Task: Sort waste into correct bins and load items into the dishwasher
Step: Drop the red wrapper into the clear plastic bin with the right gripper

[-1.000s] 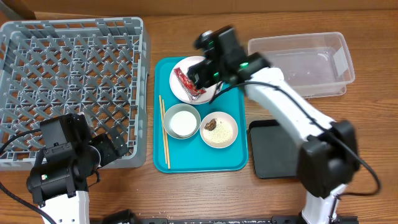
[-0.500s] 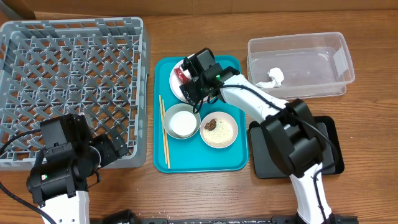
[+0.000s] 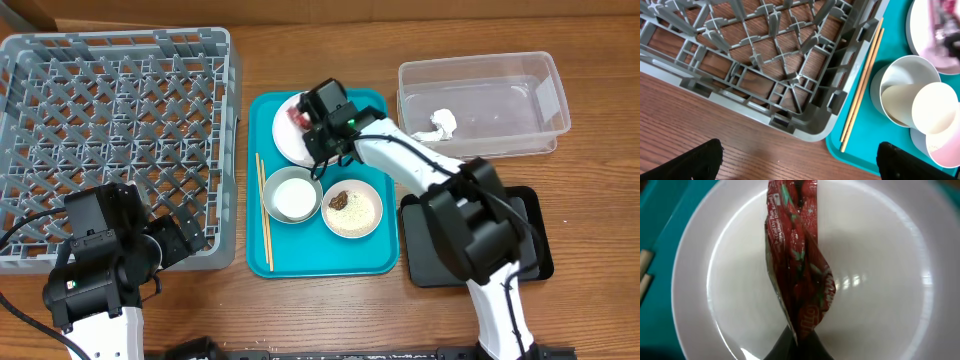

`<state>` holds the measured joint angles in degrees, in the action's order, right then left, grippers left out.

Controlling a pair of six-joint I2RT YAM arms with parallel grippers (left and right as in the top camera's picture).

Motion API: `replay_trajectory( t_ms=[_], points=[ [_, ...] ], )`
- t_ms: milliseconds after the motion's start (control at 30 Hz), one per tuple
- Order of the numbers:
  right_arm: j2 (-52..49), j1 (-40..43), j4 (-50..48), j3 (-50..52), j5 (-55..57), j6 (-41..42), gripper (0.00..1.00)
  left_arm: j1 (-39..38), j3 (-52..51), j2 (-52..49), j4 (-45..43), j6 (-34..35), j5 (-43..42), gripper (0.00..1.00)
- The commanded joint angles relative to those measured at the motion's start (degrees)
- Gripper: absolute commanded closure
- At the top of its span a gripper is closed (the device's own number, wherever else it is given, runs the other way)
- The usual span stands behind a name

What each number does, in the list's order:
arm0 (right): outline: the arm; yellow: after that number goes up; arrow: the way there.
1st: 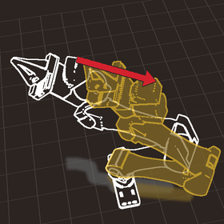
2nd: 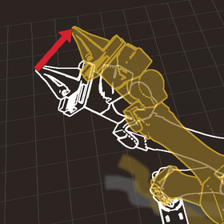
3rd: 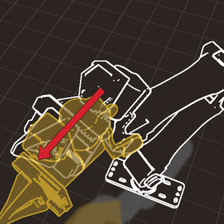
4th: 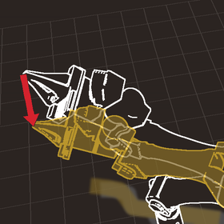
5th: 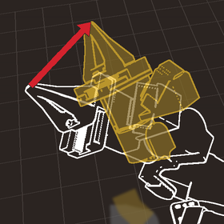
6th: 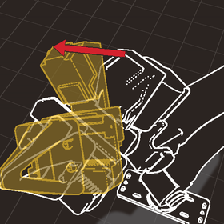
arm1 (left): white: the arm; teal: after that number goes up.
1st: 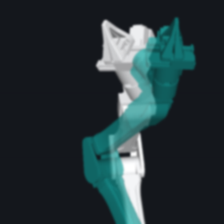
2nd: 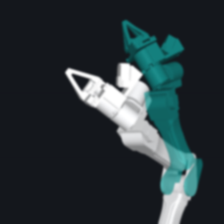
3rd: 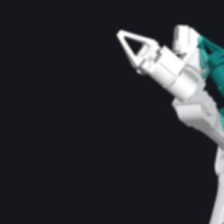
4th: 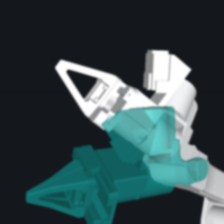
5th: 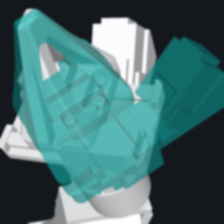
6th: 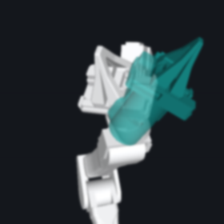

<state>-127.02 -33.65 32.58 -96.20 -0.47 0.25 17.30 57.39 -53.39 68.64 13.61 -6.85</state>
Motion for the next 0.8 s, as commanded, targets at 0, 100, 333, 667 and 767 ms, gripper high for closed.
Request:
replay_trajectory(
  t_ms=[0, 100, 333, 667, 767],
  points=[
    [10.9, 2.8, 0.6, -0.7, 6.0, 2.4, 0.96, 0.3, 1.3, 0.1, 0.0, 0.6, -0.2, 0.00],
    [16.9, 6.8, 3.3, -0.6, 6.5, 8.7, 0.96, 0.3, 1.3, 0.1, 0.0, 0.6, -0.2, 0.00],
    [18.9, 18.2, 14.1, -0.3, 6.4, 33.2, 0.96, 0.3, 1.3, 0.1, 0.0, 0.6, -0.2, 0.00],
    [15.9, 24.8, 17.1, 3.1, 2.3, 37.4, 0.68, 0.3, 1.3, 0.1, -0.1, 0.6, -0.2, 0.00],
    [17.5, 25.1, 16.7, 1.4, 2.3, 31.2, 0.60, 0.3, 1.3, 0.1, -0.1, 0.6, -0.2, 0.00]
  ],
)
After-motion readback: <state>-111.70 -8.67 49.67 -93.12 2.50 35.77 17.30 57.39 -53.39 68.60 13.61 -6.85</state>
